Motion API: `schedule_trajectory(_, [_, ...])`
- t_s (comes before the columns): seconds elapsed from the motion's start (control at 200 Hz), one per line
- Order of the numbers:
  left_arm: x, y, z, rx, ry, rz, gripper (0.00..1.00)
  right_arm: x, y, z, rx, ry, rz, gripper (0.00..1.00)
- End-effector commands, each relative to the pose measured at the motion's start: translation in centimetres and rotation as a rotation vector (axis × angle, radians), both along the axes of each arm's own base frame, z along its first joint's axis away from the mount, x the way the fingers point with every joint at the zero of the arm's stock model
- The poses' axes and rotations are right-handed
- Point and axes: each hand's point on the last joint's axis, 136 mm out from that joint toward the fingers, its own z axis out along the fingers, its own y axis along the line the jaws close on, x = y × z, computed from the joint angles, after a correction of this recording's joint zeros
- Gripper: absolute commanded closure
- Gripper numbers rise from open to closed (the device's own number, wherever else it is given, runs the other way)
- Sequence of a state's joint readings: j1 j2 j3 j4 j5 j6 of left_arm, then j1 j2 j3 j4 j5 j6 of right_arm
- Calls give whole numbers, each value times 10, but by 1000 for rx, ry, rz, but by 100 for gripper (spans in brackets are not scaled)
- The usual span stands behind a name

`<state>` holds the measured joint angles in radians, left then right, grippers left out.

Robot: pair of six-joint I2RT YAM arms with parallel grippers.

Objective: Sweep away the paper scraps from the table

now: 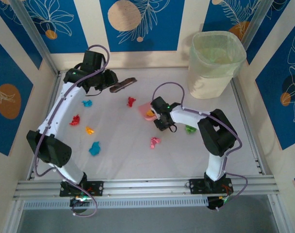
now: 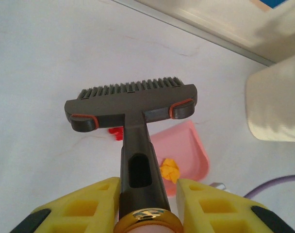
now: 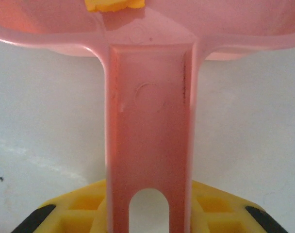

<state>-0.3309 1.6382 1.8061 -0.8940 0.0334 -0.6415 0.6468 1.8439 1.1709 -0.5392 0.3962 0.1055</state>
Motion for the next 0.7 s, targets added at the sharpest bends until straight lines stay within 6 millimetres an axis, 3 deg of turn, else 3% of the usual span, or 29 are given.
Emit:
schedule_trajectory(0.0, [-10, 20, -3, 100, 25, 29, 100, -13, 9, -6, -30, 34, 71, 100])
schedule_trajectory(0.155, [-11, 23, -30, 158, 150, 27, 100, -20, 18, -11, -36, 52, 102, 100])
schedule_trajectory(0.295, [-4, 19, -41, 178, 198, 25, 100, -21, 24, -11, -36, 56, 118, 100])
schedule_trajectory(0.695, [36, 7, -35, 167, 130, 56, 100, -28, 29, -16, -58, 90, 138, 100])
